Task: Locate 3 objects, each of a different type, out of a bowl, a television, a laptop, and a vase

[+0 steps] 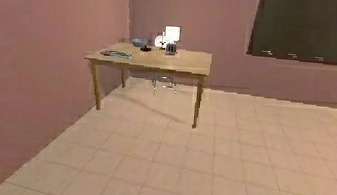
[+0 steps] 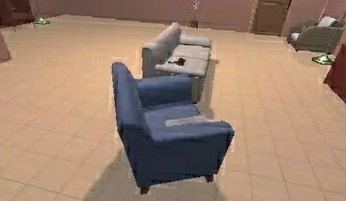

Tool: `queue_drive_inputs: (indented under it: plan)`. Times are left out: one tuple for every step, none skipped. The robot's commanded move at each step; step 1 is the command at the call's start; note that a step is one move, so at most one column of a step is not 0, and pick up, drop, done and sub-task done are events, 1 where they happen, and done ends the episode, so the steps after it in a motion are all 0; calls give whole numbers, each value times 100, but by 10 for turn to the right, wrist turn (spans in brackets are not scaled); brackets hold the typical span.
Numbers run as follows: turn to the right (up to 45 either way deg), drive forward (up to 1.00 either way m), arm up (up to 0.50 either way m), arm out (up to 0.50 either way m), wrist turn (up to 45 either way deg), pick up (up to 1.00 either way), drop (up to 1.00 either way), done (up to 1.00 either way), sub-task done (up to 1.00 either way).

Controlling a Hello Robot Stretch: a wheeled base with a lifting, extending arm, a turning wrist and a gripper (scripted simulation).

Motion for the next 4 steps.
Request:
queue_drive_inputs:
  plan:
    - [0,100,0,0,0,0,0,0,0]
    - [0,65,0,0,0,0,0,0,0]
    - [-150,0,0,0,0,0,0,0,0]
    - [0,0,0,0,0,0,0,100,0]
